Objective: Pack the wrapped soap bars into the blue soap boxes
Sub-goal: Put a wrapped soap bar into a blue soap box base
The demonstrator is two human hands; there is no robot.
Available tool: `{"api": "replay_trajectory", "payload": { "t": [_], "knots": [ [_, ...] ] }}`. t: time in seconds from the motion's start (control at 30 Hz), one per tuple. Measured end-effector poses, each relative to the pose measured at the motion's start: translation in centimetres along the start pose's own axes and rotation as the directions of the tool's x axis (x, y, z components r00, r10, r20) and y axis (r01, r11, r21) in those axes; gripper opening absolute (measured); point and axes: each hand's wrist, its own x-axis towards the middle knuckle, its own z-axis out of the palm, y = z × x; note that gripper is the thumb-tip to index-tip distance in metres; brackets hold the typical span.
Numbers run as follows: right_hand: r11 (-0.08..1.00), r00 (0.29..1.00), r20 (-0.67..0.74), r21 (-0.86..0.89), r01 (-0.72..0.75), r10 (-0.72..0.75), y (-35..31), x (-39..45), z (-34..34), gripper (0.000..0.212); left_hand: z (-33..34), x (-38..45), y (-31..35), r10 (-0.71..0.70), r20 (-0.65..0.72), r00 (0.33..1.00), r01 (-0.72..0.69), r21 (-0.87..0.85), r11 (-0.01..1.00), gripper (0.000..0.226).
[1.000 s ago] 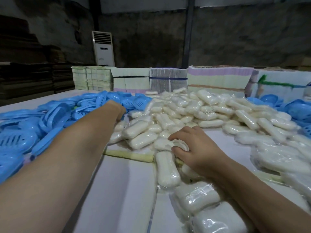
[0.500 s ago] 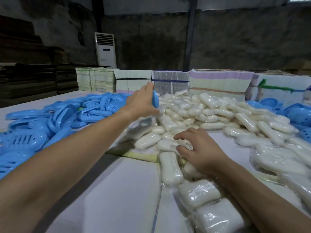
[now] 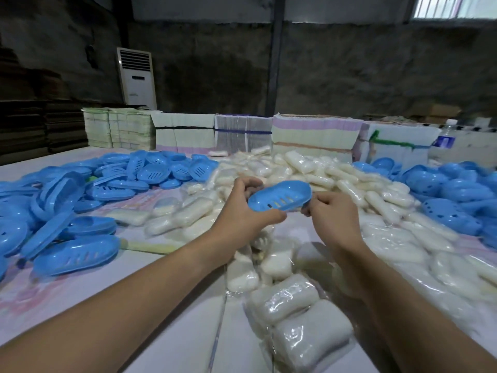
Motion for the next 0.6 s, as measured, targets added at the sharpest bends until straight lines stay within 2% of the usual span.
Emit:
{"api": "replay_trajectory", "payload": {
  "t": [0.13,0.23,0.4,0.53,0.6],
  "knots": [
    [0.994,0.999,-0.027,-0.110,-0.023,0.021,0.7,0.4,-1.4,0.025,-0.8,-1.1,-0.6,0.005,0.225,0.974,-0.055,0.215,0.975,0.075],
    [0.993,1.000,-0.023,-0.118,-0.013,0.011,0.7,0.7,-2.1,0.030,-1.2,-1.3,-0.4,0.017,0.318,0.948,-0.111,0.278,0.954,0.077],
    [0.959,0.993,-0.119,-0.282,-0.013,-0.021,1.0,2.9,-6.2,0.022,-2.0,-1.2,-0.6,-0.033,0.477,0.878,-0.191,0.414,0.890,0.069],
    [0.828,0.996,0.034,-0.559,-0.048,0.081,1.8,4.5,-9.1,0.009,-2.1,-1.0,-0.8,-0.032,0.510,0.860,-0.186,0.370,0.910,0.072],
    [0.785,0.991,0.079,-0.619,-0.037,0.109,3.0,4.1,-9.1,0.014,-1.9,-1.1,-0.8,-0.014,0.492,0.870,-0.178,0.342,0.923,0.073]
  ]
}}
